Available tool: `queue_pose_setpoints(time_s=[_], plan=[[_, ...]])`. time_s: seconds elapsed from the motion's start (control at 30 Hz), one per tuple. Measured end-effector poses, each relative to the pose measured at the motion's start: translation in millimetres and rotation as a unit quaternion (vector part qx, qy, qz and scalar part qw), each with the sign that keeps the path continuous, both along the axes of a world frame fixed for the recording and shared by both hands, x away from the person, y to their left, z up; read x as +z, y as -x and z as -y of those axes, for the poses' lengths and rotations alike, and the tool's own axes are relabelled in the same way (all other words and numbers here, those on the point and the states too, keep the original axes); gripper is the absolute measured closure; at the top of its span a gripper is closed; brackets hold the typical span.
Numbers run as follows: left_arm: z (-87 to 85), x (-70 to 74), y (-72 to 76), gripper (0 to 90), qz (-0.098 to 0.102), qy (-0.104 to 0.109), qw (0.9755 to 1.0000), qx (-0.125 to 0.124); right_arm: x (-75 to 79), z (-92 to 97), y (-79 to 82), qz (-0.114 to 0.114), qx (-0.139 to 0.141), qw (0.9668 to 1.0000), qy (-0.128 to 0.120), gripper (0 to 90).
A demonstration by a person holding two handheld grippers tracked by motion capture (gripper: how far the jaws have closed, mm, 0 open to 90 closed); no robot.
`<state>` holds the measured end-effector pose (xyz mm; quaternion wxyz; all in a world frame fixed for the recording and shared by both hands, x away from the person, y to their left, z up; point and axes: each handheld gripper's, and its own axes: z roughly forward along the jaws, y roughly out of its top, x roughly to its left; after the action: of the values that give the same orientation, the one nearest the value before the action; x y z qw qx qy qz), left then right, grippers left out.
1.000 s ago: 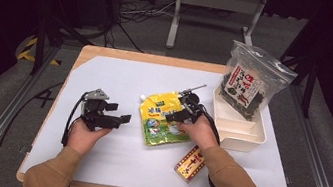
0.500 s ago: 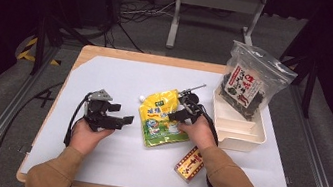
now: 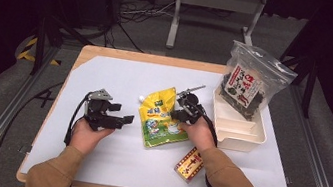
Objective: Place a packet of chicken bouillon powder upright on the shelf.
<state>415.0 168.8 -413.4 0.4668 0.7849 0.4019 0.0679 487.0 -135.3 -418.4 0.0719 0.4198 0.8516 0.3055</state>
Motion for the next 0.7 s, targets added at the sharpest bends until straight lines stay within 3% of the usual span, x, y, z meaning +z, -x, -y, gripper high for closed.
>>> queue_pose_setpoints(time_s=[0.3, 0.7], plan=[[-2.5, -0.3, 0.5, 24.0, -0.007, 0.010, 0.9999, 0.003, 18.5, -1.0, 14.7, 0.050, 0.023, 0.9983, -0.020, 86.3], [-3.1, -1.6, -0.3, 24.3, -0.008, 0.009, 0.9999, 0.003, 47.1, 1.5, 36.7, 0.119, 0.047, 0.9909, -0.041, 86.8]])
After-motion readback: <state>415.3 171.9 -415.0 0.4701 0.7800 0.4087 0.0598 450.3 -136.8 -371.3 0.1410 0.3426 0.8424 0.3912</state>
